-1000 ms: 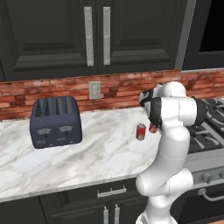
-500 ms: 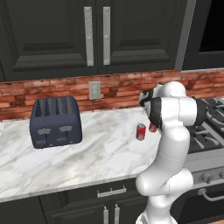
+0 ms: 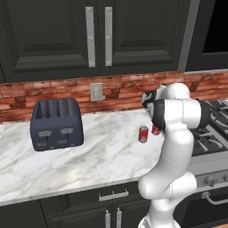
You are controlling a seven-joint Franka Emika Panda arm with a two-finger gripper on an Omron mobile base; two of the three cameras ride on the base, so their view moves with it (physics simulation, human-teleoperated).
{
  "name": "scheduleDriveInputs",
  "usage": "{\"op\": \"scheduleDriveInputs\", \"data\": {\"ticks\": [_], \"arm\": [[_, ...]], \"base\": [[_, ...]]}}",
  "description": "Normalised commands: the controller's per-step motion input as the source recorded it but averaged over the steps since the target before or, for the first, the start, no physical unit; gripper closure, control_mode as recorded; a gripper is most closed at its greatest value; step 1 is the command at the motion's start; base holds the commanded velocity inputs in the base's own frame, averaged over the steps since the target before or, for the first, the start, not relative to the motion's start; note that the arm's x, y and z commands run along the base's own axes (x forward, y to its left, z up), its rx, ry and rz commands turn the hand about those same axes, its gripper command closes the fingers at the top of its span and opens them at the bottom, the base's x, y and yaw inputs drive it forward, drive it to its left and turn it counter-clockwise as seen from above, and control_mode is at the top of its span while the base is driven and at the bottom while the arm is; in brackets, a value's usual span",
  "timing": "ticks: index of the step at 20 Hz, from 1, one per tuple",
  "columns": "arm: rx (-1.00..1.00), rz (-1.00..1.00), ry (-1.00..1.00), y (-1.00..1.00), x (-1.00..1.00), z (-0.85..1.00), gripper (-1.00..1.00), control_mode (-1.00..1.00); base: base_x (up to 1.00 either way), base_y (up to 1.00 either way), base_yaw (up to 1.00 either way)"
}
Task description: Four empty soda cans are scattered around the kitchen. Gather all the cans and cluster them next to the stove for recycling.
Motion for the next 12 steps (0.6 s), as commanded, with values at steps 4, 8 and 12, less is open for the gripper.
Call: {"op": "scheduleDriveInputs", "data": {"ticks": [4,8,12], "arm": [[0.00,0.00,-0.02,0.00,0.00,0.15,-1.00,-1.00],[0.00,0.01,-0.04,-0.13,0.00,0.06,-1.00,-1.00],[0.00,0.01,-0.03,-0.29,-0.01,0.00,-1.00,-1.00]], "base": [[0.00,0.00,0.00],[0.00,0.00,0.00],[0.00,0.00,0.00]]}}
